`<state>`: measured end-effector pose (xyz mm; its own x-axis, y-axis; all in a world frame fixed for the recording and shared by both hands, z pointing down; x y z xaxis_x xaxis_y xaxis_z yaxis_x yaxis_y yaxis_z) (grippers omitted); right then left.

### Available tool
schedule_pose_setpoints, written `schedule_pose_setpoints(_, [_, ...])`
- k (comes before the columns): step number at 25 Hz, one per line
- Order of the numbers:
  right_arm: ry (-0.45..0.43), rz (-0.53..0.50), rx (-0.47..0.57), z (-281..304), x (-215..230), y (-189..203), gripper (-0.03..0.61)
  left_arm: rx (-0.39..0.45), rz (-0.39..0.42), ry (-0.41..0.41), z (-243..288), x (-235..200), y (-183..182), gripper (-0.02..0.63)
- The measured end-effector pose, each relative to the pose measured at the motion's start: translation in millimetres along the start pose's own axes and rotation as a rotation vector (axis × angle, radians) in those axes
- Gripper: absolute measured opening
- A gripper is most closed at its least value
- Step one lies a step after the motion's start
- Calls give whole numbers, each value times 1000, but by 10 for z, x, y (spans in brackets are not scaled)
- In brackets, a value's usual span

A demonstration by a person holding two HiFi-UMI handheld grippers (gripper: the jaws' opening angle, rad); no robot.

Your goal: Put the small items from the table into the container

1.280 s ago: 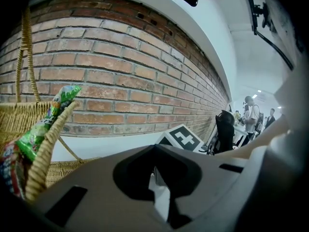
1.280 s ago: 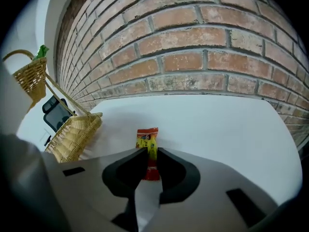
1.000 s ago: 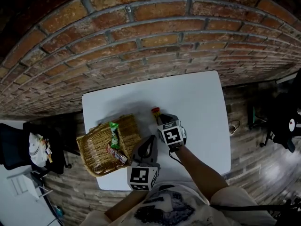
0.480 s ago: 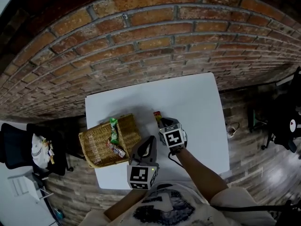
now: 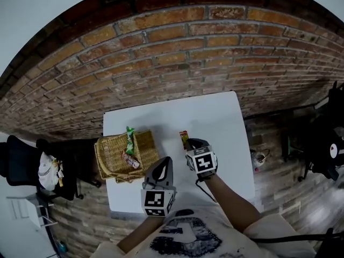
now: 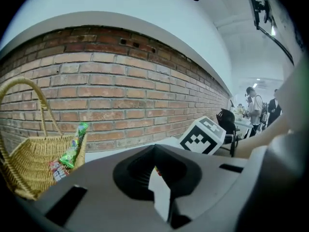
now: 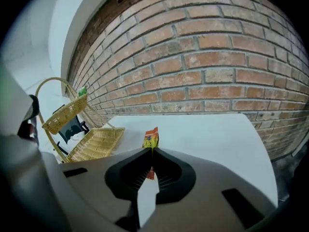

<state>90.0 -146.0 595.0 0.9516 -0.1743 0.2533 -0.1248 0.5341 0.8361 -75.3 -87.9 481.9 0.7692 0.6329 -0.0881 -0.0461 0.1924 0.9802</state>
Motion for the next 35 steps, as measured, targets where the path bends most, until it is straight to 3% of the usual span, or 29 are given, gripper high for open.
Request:
schedule_pose_setpoints(10, [-68, -39, 95, -633, -41, -233, 31, 65, 8, -95, -244, 262, -140, 48])
schedule_pose_setpoints(20, [-145, -40, 130, -942, -83, -199, 31, 89, 34, -193, -523, 469, -164, 48])
schedule_pose_setpoints(35, [-196, -74, 61, -736, -830, 36, 31, 85, 0, -295, -1189, -112, -3, 48])
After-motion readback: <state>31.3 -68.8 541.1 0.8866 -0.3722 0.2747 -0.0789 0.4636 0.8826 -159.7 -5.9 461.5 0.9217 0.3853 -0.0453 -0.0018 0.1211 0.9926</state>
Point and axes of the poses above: the fingertips, and each gripper's own axes: z forward along the fingers, x to its right, y out of its underside, the point moved 9 cm from there along -z, backward along the fingers, and after that the axes turned 14 degrees about x, right-handed, at the moved point
